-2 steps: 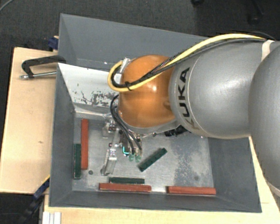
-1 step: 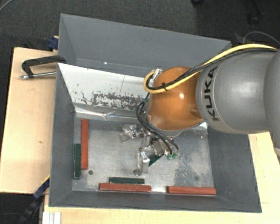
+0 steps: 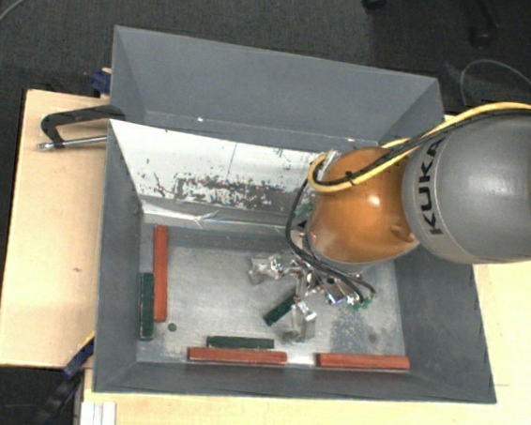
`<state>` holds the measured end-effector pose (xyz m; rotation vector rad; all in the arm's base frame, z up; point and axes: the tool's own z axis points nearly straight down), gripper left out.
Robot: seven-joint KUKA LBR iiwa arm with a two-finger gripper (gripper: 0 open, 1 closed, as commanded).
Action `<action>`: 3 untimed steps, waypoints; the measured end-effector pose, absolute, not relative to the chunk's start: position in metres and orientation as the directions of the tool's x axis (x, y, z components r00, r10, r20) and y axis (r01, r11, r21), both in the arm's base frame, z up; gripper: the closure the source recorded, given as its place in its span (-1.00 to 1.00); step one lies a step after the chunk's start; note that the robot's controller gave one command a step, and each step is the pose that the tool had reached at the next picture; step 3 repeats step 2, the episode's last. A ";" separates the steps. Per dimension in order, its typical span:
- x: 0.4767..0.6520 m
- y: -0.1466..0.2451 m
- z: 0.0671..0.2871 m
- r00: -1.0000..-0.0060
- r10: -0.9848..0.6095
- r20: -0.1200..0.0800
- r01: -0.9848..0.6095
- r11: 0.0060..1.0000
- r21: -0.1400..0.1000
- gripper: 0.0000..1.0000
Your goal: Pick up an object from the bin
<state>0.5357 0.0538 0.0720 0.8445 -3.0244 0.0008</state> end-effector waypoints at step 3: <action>0.536 0.062 0.234 -0.884 -0.468 -0.015 -0.468 0.884 -0.005 1.00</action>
Offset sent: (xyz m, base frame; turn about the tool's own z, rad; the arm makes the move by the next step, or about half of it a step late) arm 0.0000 0.0000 0.0000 0.0000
